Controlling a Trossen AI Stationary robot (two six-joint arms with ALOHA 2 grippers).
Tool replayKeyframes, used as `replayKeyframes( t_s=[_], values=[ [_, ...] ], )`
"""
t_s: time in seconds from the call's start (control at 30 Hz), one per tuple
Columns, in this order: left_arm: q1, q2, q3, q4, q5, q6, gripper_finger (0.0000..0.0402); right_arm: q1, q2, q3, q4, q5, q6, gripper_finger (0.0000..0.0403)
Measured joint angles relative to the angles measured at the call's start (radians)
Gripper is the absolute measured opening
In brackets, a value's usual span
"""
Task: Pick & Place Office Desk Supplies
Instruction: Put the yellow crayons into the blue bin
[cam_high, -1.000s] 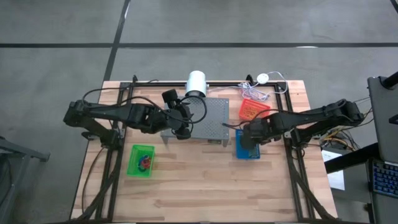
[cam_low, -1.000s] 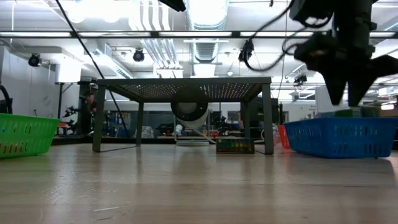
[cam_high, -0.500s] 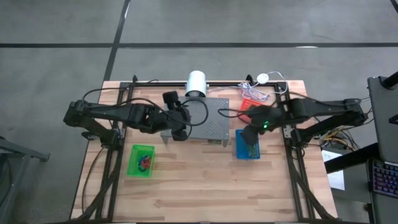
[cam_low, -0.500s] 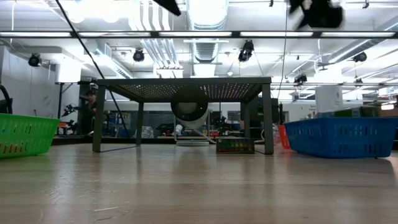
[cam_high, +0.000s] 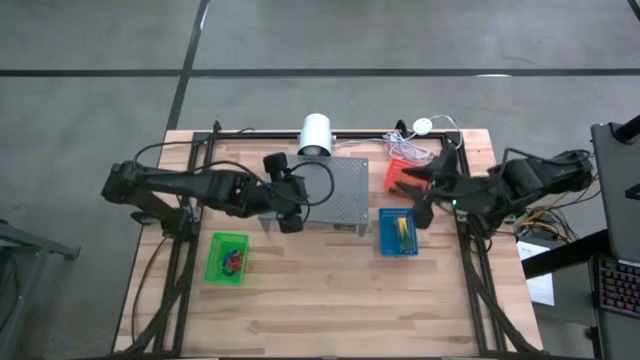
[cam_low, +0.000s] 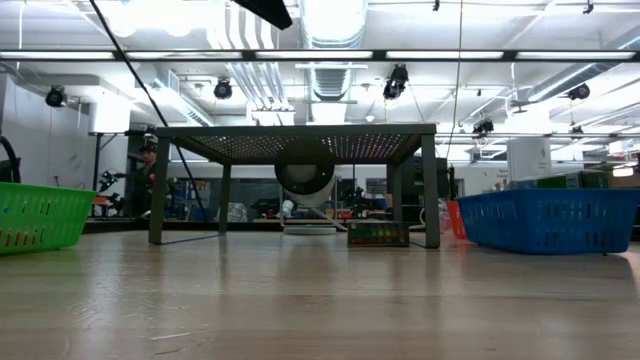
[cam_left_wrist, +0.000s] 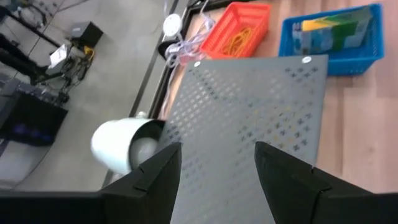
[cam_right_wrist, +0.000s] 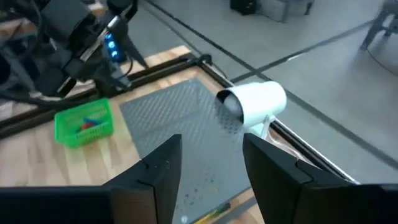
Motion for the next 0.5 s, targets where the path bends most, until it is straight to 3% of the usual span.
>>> replayKeyframes(
  t_s=[0.17,0.33,0.5],
  values=[
    [-0.038,-0.043,-0.104,0.148,0.000,0.002,0.0209,0.082,0.010,-0.055,0.000,0.023,-0.040,0.0159],
    [-0.065,-0.154,-0.218,0.219,-0.001,-0.015,0.0209,0.125,0.013,-0.127,0.055,0.179,-0.055,0.0161],
    [-0.093,-0.313,-0.364,0.286,0.001,-0.013,0.0209,0.132,0.028,-0.236,0.133,0.181,-0.098,0.0158]
  ],
)
